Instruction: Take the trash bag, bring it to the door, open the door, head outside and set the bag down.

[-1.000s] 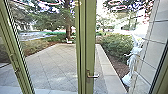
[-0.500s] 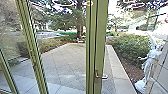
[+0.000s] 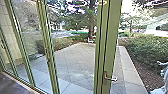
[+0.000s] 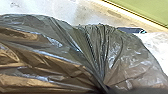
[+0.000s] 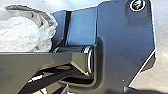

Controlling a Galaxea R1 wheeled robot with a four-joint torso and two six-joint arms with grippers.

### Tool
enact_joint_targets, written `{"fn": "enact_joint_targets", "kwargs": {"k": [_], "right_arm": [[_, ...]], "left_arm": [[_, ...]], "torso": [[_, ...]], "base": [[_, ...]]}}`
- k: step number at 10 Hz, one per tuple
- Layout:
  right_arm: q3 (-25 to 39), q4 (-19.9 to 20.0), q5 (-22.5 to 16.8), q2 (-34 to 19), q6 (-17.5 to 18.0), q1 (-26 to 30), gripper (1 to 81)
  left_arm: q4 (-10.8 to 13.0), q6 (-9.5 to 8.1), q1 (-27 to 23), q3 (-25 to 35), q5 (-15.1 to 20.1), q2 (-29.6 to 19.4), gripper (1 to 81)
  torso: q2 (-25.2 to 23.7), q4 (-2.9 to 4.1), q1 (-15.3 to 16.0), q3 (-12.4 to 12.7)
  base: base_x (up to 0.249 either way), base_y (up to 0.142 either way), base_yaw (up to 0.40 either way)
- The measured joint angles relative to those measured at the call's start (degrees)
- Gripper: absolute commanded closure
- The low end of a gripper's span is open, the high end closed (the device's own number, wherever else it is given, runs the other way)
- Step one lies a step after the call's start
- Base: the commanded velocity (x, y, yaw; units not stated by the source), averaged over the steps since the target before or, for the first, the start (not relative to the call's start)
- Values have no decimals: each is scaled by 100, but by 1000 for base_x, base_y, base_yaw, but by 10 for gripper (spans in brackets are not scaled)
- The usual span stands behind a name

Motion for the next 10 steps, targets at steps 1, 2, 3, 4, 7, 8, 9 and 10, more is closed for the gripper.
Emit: {"fn": "enact_joint_targets", "kwargs": {"k": [1,2,3,4,7,8,9,10], "right_arm": [[0,0,1,2,0,-1,10],[0,0,-2,2,-2,0,10],[0,0,0,0,-2,2,10],[0,0,9,5,0,0,10],[-5,1,12,2,0,2,10],[-5,1,11,0,0,-1,10],[-5,1,12,2,0,-4,10],[-5,0,11,2,0,-15,10]], "left_arm": [[0,0,-11,-20,-6,17,811],[0,0,2,-23,-1,24,811],[0,0,5,-23,5,24,811],[0,0,-5,-30,-1,24,811],[-5,-2,-11,-34,21,24,811],[-7,-17,-38,-34,10,24,811],[-7,-24,-44,-37,10,24,811],[-7,-24,-41,-34,13,24,811]], "torso": [[0,0,0,0],[0,0,0,0],[0,0,0,0],[0,0,0,0],[0,0,0,0],[0,0,0,0],[0,0,0,0],[0,0,0,0]], "base": [[0,0,275],[0,0,242],[0,0,191],[0,0,120],[0,0,27],[0,0,0],[0,0,0],[0,0,0]]}}
